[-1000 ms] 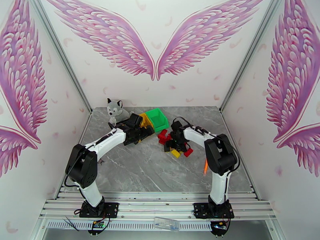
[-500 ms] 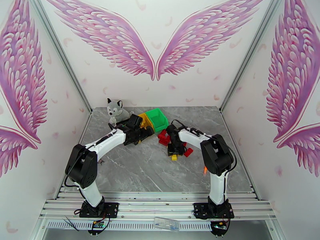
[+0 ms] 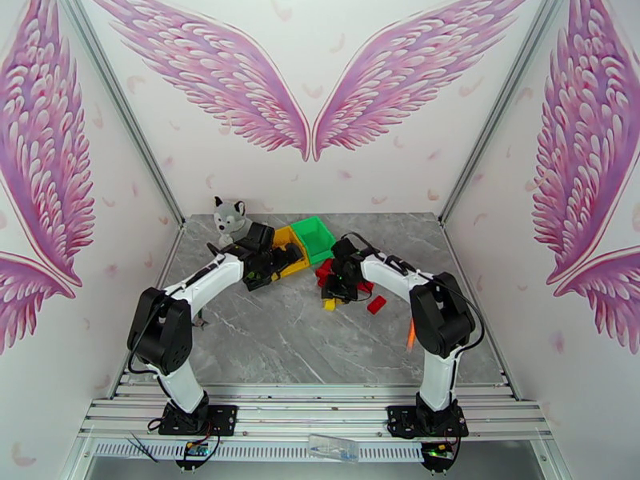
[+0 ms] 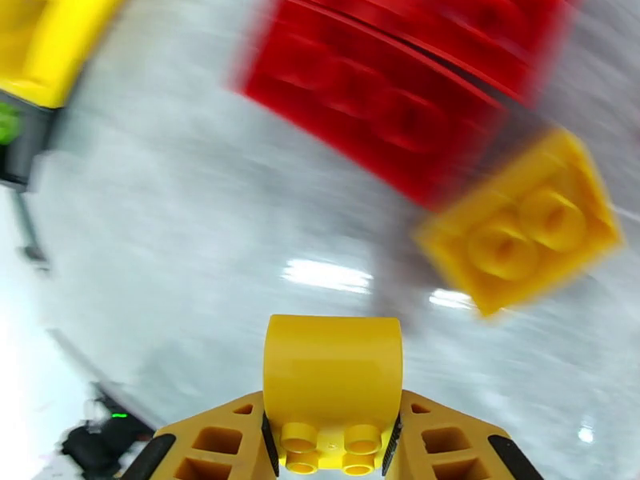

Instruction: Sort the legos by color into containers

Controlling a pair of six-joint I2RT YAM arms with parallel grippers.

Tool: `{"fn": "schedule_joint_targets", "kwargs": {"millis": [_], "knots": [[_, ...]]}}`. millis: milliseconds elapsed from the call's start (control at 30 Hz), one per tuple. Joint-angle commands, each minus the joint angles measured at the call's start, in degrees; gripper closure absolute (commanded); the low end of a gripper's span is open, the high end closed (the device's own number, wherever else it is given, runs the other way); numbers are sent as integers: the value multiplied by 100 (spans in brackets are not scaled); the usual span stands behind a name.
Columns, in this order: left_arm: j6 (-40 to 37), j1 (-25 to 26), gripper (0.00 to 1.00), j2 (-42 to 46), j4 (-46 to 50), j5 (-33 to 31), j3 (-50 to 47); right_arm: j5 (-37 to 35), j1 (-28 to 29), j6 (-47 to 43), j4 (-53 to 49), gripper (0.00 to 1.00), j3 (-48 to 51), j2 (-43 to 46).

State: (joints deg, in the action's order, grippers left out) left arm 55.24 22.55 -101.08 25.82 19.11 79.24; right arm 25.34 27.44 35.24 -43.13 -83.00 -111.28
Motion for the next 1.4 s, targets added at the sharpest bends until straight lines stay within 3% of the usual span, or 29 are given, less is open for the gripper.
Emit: {"fn": "schedule_joint_targets", "kwargs": {"millis": [0,233,400,533,633,767,967,1067,1367], "knots": [[325,-249,1,-55,-418,381,229,1073,51,793,976,66,-549,-439],[554,-566,1,44,-566,478,447,1747,40,2259,2048,65,-2208,-1669],[538,-635,1,248,-532,342,363,1851,24,3053,2399,48,-3382,-2442],[521,-698,1,454,-531,247,175,1871,-2,3173,2414,37,-3686,-2607],[342,-708,2,495,-316,166,177,1725,-18,2780,2015,31,-3650,-2423],[58,-657,3,497,31,28,188,1351,-59,1994,1084,32,-3437,-1977],[-491,-401,4,347,719,-330,386,481,-118,728,-221,34,-2582,-1056],[-675,-157,4,232,931,-455,461,-63,-114,149,-819,29,-2154,-709],[-414,253,5,210,657,-567,46,-1424,65,-802,-1461,22,-709,-183]]}}
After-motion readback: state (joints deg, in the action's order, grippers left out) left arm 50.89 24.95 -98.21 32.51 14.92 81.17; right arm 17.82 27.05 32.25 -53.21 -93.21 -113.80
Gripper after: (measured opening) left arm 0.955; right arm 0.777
